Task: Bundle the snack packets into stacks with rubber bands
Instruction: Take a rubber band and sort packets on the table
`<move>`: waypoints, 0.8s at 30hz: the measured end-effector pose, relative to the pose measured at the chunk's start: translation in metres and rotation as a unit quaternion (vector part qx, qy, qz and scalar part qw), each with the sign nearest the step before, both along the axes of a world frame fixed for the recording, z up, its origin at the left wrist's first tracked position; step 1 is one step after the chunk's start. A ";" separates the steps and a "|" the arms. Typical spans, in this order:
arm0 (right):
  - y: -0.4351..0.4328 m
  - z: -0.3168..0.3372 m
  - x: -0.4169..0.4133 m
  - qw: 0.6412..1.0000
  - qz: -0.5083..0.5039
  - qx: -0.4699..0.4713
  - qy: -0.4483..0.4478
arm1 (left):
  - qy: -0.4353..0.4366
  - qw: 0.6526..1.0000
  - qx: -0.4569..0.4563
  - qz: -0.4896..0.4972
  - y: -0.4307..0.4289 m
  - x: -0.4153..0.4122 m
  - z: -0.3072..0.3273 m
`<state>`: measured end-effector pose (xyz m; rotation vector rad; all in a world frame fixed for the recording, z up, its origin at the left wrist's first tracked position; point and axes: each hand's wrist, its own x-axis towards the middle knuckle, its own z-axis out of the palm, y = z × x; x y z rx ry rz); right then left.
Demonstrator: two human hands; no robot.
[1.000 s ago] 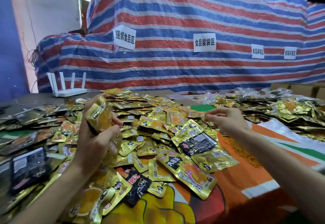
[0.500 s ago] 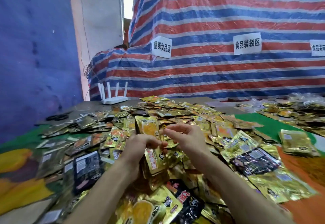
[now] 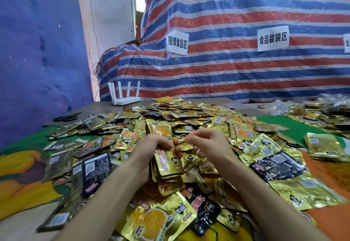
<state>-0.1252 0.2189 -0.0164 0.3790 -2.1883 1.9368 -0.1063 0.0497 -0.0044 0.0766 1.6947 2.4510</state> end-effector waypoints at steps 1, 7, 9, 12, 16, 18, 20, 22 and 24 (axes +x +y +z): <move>0.002 0.002 0.000 0.999 0.028 -0.027 -0.032 | -0.027 0.997 0.049 -0.046 -0.003 0.000 0.000; 0.014 0.011 0.006 0.932 0.259 -0.226 -0.115 | -0.035 0.975 0.173 -0.136 -0.011 0.001 0.004; 0.015 0.012 0.006 0.911 0.275 -0.288 -0.104 | -0.019 0.975 0.177 -0.132 -0.011 0.000 0.003; 0.015 0.011 0.006 0.883 0.280 -0.367 -0.082 | -0.011 0.971 0.188 -0.144 -0.010 -0.003 0.000; 0.010 0.008 0.000 0.915 0.260 -0.299 -0.069 | -0.028 0.973 0.145 -0.177 -0.008 -0.004 -0.002; 0.006 0.005 -0.001 0.943 0.235 -0.229 -0.062 | -0.025 0.984 0.102 -0.142 -0.009 -0.007 -0.003; 0.003 0.001 0.002 0.971 0.182 -0.153 -0.031 | -0.015 0.992 0.107 -0.071 -0.010 -0.009 -0.003; 0.000 -0.003 0.005 0.990 0.114 -0.084 -0.003 | 0.002 0.990 0.143 0.012 -0.014 -0.011 -0.002; -0.005 -0.006 0.011 0.994 0.099 -0.046 0.005 | 0.029 0.979 0.157 0.129 -0.019 -0.015 -0.002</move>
